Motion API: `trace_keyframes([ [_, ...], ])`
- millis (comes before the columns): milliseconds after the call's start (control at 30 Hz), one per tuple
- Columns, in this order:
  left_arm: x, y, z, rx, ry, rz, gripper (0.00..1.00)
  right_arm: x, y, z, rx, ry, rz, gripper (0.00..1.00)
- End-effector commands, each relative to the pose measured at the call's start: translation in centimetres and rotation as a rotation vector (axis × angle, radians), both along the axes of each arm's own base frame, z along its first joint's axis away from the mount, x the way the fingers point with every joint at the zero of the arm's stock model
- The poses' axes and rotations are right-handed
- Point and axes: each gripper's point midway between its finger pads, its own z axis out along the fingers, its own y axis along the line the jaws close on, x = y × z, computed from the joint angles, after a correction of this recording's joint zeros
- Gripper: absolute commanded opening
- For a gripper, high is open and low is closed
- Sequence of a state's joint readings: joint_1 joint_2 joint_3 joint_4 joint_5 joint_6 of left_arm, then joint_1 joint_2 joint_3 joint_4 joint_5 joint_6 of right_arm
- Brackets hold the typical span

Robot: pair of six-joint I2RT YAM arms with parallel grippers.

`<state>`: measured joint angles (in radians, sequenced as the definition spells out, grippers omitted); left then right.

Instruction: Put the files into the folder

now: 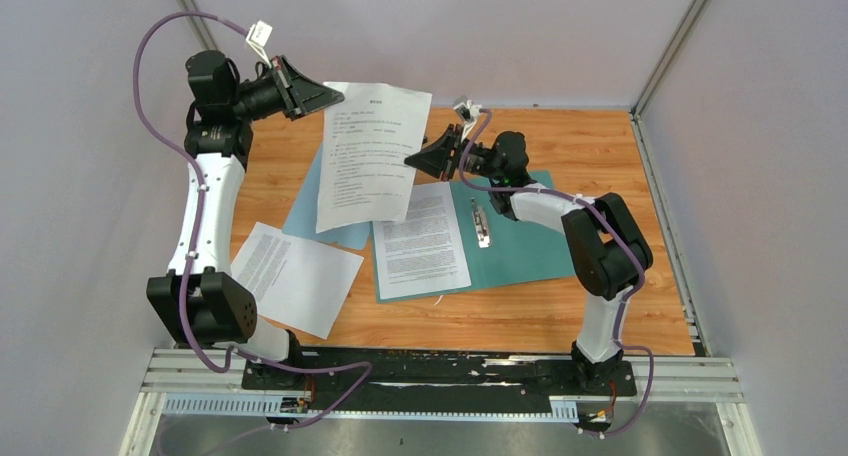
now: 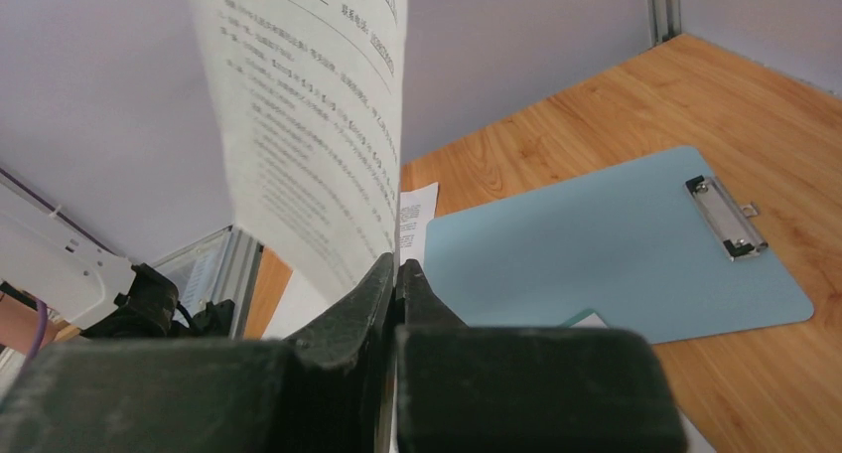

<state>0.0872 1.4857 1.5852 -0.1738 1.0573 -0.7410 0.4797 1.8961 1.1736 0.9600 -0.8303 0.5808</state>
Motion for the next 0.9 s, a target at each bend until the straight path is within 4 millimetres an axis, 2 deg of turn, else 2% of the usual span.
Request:
trace_keyframes([
  [0,1.6,1.0,-4.6,0.083,0.076,0.058,0.2,-0.7,-1.7,2.0,0.075,-0.04,0.025,0.0],
  [67,2.2,1.2,-6.2,0.095,0.104,0.074,0.33,0.2,-2.5,1.4,0.036,0.033,-0.014,0.0],
  [100,2.5,1.6,-7.0,0.118,0.121,0.092,0.41,0.9,-3.1,0.5,-0.004,0.106,-0.046,0.0],
  [167,3.1,2.5,-9.0,0.195,0.162,0.14,0.46,3.0,-5.0,-2.2,-0.143,0.295,-0.161,0.0],
  [200,3.2,3.1,-9.9,0.241,0.182,0.172,0.47,2.8,-5.6,-3.9,-0.262,0.342,-0.174,0.0],
  [233,3.3,3.6,-10.9,0.285,0.2,0.21,0.49,2.6,-6.2,-4.4,-0.378,0.352,-0.193,0.0],
  [300,3.3,4.2,-12.3,0.336,0.214,0.252,0.52,1.2,-8.7,-7.1,-0.574,0.457,-0.245,0.0],
  [333,3.2,4.3,-13.1,0.353,0.225,0.27,0.53,0.7,-10.0,-7.8,-0.619,0.494,-0.252,0.0],
  [400,3.1,4.4,-14.8,0.386,0.261,0.292,0.55,-0.3,-12.6,-8.7,-0.689,0.549,-0.282,0.0],
  [533,2.5,3.9,-19.0,0.535,0.342,0.377,0.62,-1.4,-18.0,-8.9,-0.919,0.538,-0.403,0.0],
  [567,2.2,3.6,-20.1,0.568,0.363,0.41,0.63,-1.5,-19.4,-9.0,-0.977,0.543,-0.429,0.0],
  [633,1.3,1.6,-21.8,0.566,0.394,0.397,0.63,-1.5,-21.7,-9.5,-1.077,0.57,-0.45,0.0],
  [733,-0.1,-1.4,-24.6,0.563,0.433,0.366,0.63,-0.8,-26.0,-11.4,-1.274,0.627,-0.524,0.0],
  [833,-1.2,-3.5,-27.9,0.598,0.444,0.357,0.62,-0.4,-29.5,-13.4,-1.463,0.654,-0.561,0.0],
  [867,-1.5,-4.2,-28.9,0.605,0.452,0.347,0.61,-0.1,-30.0,-14.2,-1.504,0.641,-0.556,0.0],
])
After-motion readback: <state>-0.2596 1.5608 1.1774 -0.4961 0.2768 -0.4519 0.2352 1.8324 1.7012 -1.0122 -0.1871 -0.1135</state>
